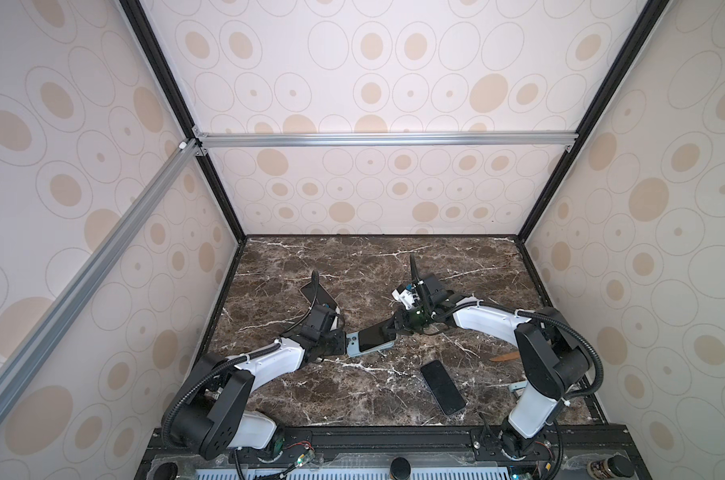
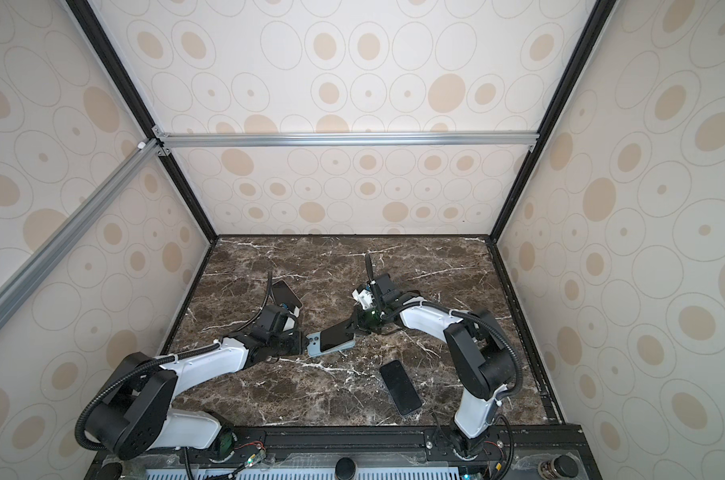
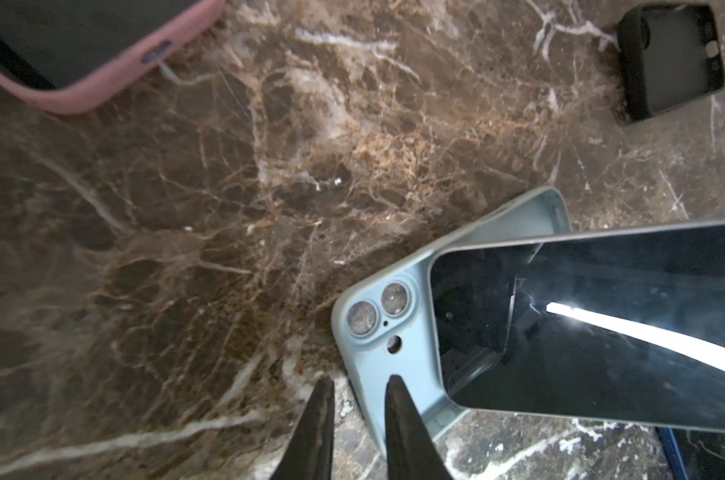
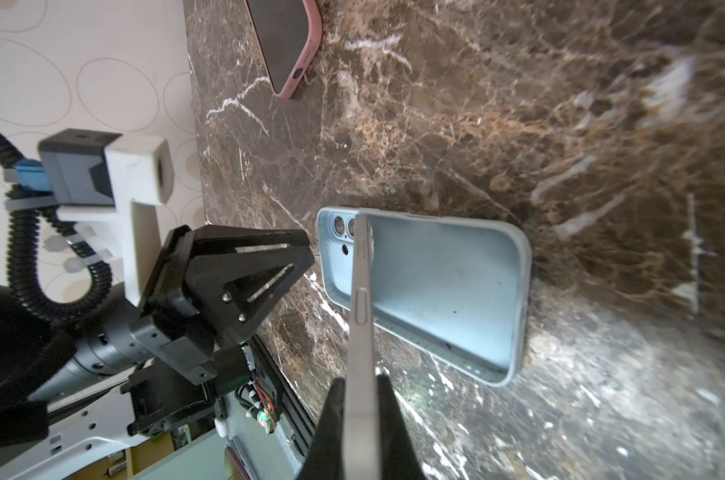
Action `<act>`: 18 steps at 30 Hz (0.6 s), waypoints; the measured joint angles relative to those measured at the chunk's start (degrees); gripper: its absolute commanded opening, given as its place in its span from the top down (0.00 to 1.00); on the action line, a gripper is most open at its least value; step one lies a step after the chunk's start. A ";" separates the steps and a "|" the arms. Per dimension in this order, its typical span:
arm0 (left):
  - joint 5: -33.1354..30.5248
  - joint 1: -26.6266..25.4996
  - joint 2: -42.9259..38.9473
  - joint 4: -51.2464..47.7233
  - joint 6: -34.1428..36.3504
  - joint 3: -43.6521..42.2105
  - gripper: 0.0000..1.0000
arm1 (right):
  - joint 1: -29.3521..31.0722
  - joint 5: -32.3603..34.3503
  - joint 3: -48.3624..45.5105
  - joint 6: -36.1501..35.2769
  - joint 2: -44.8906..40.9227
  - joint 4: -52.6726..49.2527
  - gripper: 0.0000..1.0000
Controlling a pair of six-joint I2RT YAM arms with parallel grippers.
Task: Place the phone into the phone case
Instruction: 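Lower the silver phone into the blue case with the right gripper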
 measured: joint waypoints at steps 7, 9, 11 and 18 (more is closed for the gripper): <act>2.71 0.11 2.62 2.75 -0.26 -0.44 0.81 | 0.00 -1.68 1.40 0.57 1.90 0.11 1.00; 3.10 0.11 3.10 3.30 -0.26 -0.44 0.80 | 0.00 -1.90 1.40 0.59 1.97 0.11 1.00; 3.74 0.11 3.48 3.98 -0.28 -0.44 0.79 | 0.00 -2.05 1.40 0.59 1.97 0.11 1.00; 4.35 0.17 3.76 5.01 -0.57 -0.44 0.78 | 0.00 -3.37 1.03 0.81 2.60 1.53 1.00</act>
